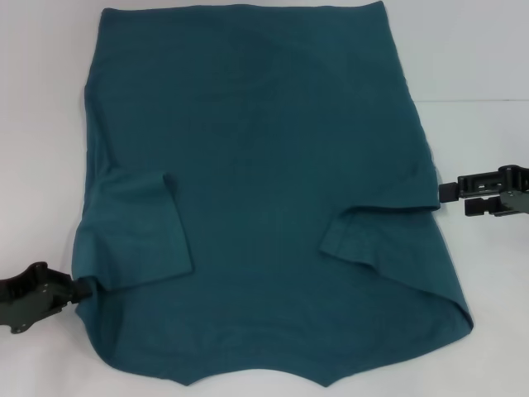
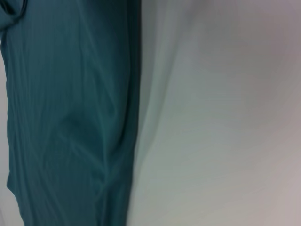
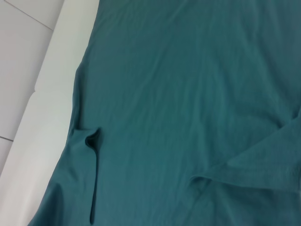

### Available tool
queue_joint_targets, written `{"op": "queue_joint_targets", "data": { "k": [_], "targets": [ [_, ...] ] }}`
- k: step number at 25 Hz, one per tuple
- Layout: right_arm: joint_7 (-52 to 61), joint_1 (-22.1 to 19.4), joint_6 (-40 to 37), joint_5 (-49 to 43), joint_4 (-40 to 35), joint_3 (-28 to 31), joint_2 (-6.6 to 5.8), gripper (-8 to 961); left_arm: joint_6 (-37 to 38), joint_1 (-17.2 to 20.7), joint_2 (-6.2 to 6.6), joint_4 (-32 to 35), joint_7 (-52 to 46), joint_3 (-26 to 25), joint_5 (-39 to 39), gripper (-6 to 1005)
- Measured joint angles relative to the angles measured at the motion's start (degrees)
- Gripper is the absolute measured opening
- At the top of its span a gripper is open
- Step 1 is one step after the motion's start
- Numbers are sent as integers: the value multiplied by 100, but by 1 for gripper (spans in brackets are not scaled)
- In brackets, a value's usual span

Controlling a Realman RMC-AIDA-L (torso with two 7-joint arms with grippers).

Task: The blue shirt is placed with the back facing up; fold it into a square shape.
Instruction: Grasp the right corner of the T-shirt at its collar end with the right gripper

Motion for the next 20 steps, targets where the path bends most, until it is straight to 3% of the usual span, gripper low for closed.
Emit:
{"op": "queue_joint_targets", "data": {
  "k": [9,12,17,20],
  "targets": [
    [0,-2,0,0,0,43,-7,768,-1,17,7,228,19,248,95,46],
    [-3,-6,0,0,0,63,-7,768,-24,3,3,233,-28,251,260,259],
    [-5,-9,0,0,0,81,-7,767,-98,-38,-18,234,-43,253,282,507],
    [-6,-13,0,0,0,98,-10,766,-133,-73,-22,227,-58,254,288,565]
  ]
}}
